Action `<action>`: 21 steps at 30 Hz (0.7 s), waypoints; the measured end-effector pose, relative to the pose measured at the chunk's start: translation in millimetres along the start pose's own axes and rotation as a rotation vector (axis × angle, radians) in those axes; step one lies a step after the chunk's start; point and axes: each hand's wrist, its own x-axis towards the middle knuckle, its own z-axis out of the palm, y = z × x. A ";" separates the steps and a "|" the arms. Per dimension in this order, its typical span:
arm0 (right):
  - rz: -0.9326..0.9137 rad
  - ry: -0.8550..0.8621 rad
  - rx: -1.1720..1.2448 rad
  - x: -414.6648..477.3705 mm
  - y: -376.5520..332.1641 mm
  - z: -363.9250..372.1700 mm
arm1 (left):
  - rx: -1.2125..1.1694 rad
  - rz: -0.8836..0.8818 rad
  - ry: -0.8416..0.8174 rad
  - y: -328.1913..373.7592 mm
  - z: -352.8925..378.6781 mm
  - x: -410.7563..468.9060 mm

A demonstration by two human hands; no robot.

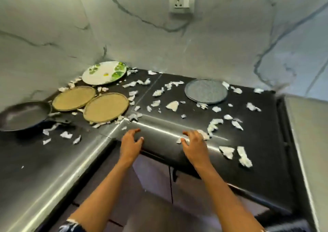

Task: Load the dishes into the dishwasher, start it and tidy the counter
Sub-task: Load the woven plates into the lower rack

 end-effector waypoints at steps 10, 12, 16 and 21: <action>-0.154 -0.189 -0.030 133.4 -21.0 70.3 | -0.013 -0.287 0.414 -55.7 -56.1 109.6; -0.177 -0.215 -0.030 170.1 -29.8 82.0 | 0.014 -0.346 0.487 -61.2 -73.9 136.4; -0.316 -0.416 -0.022 212.0 -88.3 125.0 | 0.051 -0.487 0.478 -78.8 -103.4 174.6; -0.192 -0.566 -0.047 228.6 -159.4 186.2 | -0.184 -0.661 0.433 -96.6 -121.1 202.8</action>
